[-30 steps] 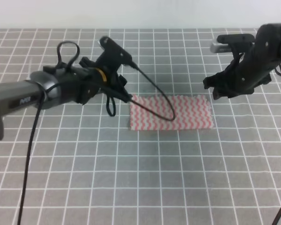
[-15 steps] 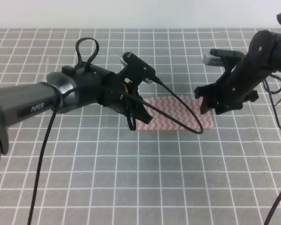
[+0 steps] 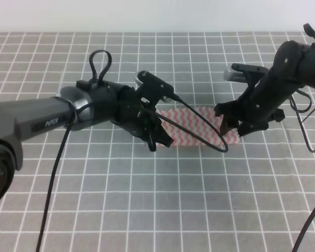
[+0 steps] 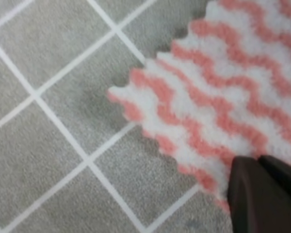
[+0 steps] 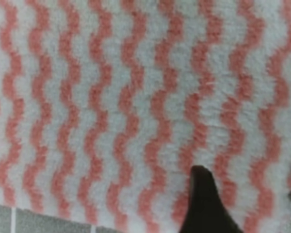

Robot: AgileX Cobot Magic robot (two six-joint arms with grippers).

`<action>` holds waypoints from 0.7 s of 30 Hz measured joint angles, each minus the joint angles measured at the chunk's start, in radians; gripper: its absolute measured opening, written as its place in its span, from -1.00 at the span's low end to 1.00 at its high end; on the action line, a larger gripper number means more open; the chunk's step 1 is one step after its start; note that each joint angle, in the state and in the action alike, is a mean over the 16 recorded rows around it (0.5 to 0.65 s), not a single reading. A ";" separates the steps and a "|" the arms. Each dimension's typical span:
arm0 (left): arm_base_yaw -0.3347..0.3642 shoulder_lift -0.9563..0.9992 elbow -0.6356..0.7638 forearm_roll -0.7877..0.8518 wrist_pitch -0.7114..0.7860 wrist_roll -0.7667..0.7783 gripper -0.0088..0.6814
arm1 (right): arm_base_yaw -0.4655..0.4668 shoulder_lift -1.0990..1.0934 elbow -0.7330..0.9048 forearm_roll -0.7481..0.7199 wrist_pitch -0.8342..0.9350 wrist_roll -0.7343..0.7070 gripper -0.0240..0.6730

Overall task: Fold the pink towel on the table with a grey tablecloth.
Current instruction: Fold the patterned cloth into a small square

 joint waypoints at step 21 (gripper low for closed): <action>0.000 0.028 -0.003 -0.018 0.015 0.015 -0.98 | 0.003 -0.019 0.000 0.050 -0.015 -0.070 -0.89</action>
